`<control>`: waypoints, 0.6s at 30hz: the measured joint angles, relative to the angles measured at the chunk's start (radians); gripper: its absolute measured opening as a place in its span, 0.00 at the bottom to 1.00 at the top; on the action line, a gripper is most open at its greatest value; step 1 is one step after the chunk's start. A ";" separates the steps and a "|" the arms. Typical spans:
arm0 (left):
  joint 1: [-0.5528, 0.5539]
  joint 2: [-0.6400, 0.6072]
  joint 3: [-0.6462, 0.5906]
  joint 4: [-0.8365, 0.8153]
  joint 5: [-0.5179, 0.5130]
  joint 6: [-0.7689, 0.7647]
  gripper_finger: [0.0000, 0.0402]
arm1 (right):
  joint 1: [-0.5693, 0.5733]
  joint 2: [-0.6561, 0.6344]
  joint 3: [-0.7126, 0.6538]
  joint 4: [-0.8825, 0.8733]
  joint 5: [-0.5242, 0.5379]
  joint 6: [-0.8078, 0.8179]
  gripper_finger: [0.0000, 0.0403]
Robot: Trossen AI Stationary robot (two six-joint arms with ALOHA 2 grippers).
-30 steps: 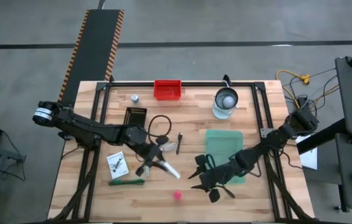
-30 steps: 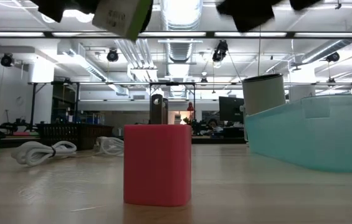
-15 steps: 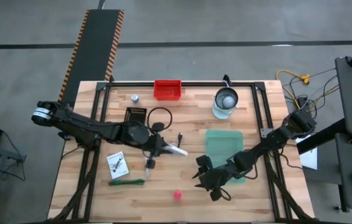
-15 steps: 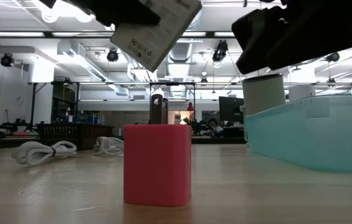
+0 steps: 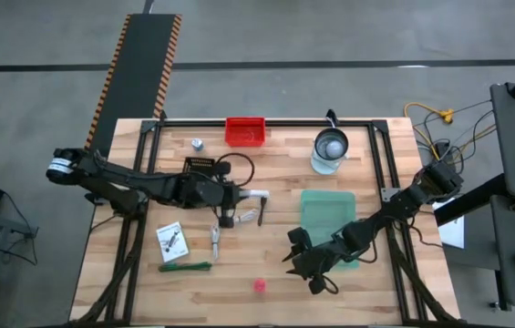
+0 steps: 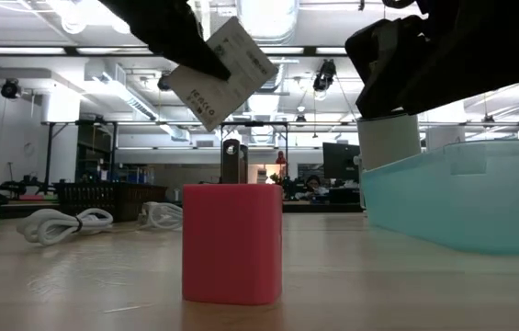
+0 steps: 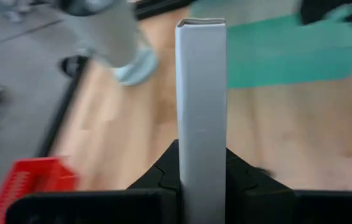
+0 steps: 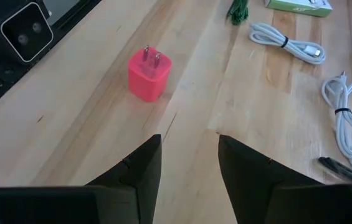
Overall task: Pick and place items into bin
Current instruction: Put the bottom card reader box into the red bin
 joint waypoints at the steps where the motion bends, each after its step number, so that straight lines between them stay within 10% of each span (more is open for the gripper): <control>1: 0.008 0.000 0.002 -0.003 -0.021 0.017 0.07 | 0.000 0.000 0.000 0.000 0.000 0.000 0.36; 18: 0.238 0.022 -0.001 -0.009 -0.122 0.178 0.07 | -0.001 0.000 0.000 0.004 0.004 0.000 0.36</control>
